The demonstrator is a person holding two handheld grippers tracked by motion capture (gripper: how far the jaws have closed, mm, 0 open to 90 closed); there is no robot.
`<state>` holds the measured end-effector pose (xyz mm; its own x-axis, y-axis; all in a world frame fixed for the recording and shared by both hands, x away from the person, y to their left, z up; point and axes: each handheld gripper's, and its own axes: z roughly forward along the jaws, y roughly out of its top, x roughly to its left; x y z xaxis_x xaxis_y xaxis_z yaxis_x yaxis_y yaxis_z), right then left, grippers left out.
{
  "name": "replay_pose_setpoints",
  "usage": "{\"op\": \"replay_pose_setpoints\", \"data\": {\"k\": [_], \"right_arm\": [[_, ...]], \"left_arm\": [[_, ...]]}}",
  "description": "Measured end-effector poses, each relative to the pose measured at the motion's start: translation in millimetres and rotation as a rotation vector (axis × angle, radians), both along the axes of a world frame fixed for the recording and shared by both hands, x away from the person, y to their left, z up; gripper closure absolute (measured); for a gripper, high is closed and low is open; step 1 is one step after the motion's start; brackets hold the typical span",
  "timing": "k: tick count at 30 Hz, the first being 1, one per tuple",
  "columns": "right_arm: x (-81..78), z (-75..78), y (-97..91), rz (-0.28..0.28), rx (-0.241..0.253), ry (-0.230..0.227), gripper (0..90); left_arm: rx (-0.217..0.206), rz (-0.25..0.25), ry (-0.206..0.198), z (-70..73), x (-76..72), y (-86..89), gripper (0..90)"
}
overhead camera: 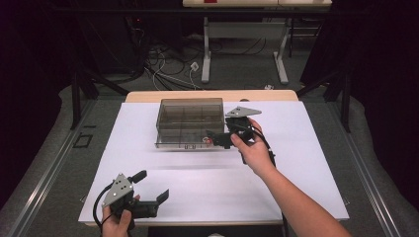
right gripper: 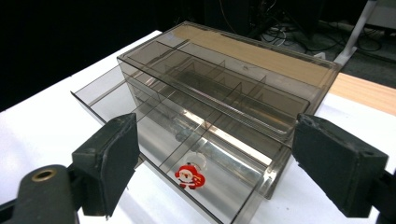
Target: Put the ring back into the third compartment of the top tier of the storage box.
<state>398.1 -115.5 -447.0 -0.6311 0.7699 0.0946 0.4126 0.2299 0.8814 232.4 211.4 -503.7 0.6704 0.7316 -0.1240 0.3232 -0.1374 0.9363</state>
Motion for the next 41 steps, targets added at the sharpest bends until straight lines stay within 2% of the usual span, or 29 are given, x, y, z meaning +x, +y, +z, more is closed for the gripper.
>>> {"op": "replay_pose_setpoints", "data": {"k": [5,6,8,10,12,15,22,24,30,34,39,41], "right_arm": [[-8.3,5.6,-4.5,0.007,0.008,-0.028,7.7],[-13.4,8.6,-6.8,0.016,0.012,-0.040,2.5],[-19.2,11.4,-10.3,0.037,0.019,-0.051,0.0],[-21.7,12.1,-11.3,0.035,0.022,-0.057,0.0],[-28.6,13.7,-15.4,0.040,0.022,-0.079,0.0],[-39.4,15.2,-21.5,0.042,0.031,-0.086,0.0],[-62.5,12.7,-38.3,0.030,0.016,-0.119,0.0],[-72.4,9.2,-48.0,0.015,0.024,-0.124,0.0],[-88.1,0.8,-64.7,0.000,0.029,-0.120,0.0],[-101.6,-9.2,-78.4,-0.030,0.013,-0.143,0.0],[-116.2,-25.9,-98.7,-0.053,-0.018,-0.141,0.0],[-118.4,-27.7,-101.4,-0.060,-0.027,-0.141,0.0]], "left_arm": [[-0.008,0.003,0.000,-0.1,-0.1,-0.1,0.2],[-0.009,0.003,0.001,-0.1,-0.1,-0.1,0.2],[-0.008,0.004,0.001,-0.2,0.1,-0.3,0.3],[-0.008,0.004,0.000,-0.2,0.2,-0.4,0.2],[-0.008,0.005,0.000,-0.4,0.3,-0.4,0.2],[-0.008,0.006,0.002,-0.6,0.5,-0.6,0.3],[-0.008,0.006,0.004,-1.0,1.0,-1.2,0.3],[-0.007,0.006,0.005,-1.1,1.0,-1.4,0.3],[0.004,0.004,0.008,-1.8,2.0,-1.9,0.3],[0.003,0.006,0.010,-2.4,2.3,-3.1,0.2],[0.004,0.003,0.013,-2.7,2.9,-3.5,0.2],[0.002,0.004,0.013,-2.6,3.0,-3.2,0.3]]}}
